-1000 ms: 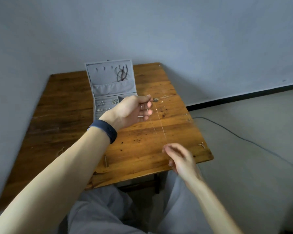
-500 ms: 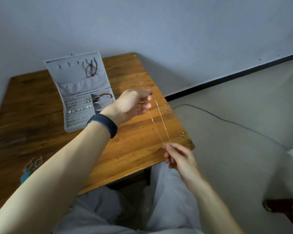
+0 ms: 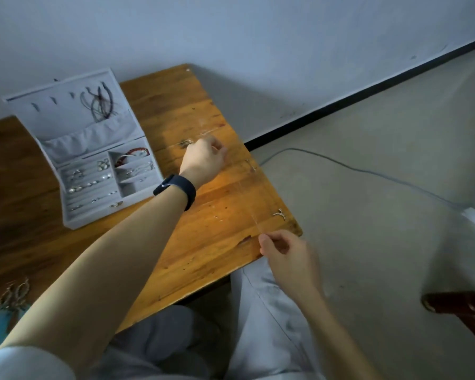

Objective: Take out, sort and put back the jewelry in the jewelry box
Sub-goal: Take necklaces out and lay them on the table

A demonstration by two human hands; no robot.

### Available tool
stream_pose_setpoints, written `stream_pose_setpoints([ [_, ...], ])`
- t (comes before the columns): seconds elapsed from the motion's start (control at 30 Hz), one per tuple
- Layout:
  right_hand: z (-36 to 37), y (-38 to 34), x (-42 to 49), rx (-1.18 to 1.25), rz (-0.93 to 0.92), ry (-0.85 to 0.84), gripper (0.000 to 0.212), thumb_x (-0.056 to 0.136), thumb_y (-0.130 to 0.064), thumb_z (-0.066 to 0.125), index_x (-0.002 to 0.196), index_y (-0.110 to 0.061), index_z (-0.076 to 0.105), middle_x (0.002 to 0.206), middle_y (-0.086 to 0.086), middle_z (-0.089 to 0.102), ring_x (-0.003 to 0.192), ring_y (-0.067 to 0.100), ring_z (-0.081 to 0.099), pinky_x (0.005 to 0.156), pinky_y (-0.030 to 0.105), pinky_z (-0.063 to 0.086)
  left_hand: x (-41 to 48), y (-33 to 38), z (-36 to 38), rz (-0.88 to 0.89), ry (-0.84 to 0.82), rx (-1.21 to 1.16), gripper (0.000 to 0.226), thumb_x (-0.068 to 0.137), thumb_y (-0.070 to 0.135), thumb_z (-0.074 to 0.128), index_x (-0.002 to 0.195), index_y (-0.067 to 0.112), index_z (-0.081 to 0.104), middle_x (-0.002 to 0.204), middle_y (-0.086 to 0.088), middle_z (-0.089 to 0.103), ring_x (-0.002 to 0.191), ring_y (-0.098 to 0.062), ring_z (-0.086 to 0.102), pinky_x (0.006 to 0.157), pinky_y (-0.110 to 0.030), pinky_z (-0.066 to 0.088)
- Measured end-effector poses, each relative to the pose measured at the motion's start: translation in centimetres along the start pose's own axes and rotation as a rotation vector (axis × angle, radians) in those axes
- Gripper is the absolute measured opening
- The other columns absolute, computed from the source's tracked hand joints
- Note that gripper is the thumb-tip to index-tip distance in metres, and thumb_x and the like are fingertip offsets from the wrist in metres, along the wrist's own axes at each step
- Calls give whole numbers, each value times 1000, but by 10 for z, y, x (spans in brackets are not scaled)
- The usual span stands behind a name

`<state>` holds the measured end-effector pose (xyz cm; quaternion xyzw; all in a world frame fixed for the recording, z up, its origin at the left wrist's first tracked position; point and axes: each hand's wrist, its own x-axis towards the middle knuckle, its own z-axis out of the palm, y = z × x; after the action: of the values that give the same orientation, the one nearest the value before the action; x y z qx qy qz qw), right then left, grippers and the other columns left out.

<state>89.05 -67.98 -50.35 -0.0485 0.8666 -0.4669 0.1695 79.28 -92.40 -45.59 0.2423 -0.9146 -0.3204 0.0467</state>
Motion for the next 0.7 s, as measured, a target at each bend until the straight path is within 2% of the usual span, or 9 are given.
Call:
stream_pose_setpoints([
  [0.1, 0, -1, 5, -35, 24, 18, 14, 93, -49, 62, 88, -37, 66, 75, -20, 70, 76, -6, 64, 64, 12, 46, 7, -8, 16, 26, 15, 118, 15, 100, 33, 55, 105, 24, 65, 94, -4, 71, 82, -25, 66, 74, -37, 57],
  [0.27, -1, -1, 13, 44, 110, 11, 17, 90, -47, 67, 88, -31, 63, 69, -21, 70, 70, -3, 65, 66, 22, 51, 9, -12, 34, 140, 115, 298, 26, 102, 29, 51, 116, 13, 66, 105, -13, 67, 100, -34, 61, 73, -40, 51],
  [0.43, -3, -2, 19, -9, 140, 16, 19, 90, -48, 66, 83, -30, 63, 64, -20, 69, 67, -4, 64, 67, 22, 49, 10, -16, 41, 131, 162, 377, 29, 102, 29, 50, 116, 9, 65, 115, -15, 63, 111, -36, 53, 82, -45, 47],
  [0.5, -1, -1, 19, -28, 136, 53, 22, 88, -50, 68, 82, -30, 62, 65, -14, 69, 67, -2, 64, 65, 22, 50, 11, -17, 41, 130, 164, 385, 29, 102, 29, 50, 117, 10, 66, 118, -15, 62, 112, -36, 52, 85, -45, 47],
  [0.7, 0, 1, 16, -98, 83, 99, 23, 89, -53, 65, 87, -32, 56, 70, -13, 62, 65, -2, 59, 54, 13, 35, 13, -20, 38, 161, 133, 405, 30, 102, 29, 47, 120, 16, 67, 124, -12, 61, 115, -35, 51, 91, -48, 46],
])
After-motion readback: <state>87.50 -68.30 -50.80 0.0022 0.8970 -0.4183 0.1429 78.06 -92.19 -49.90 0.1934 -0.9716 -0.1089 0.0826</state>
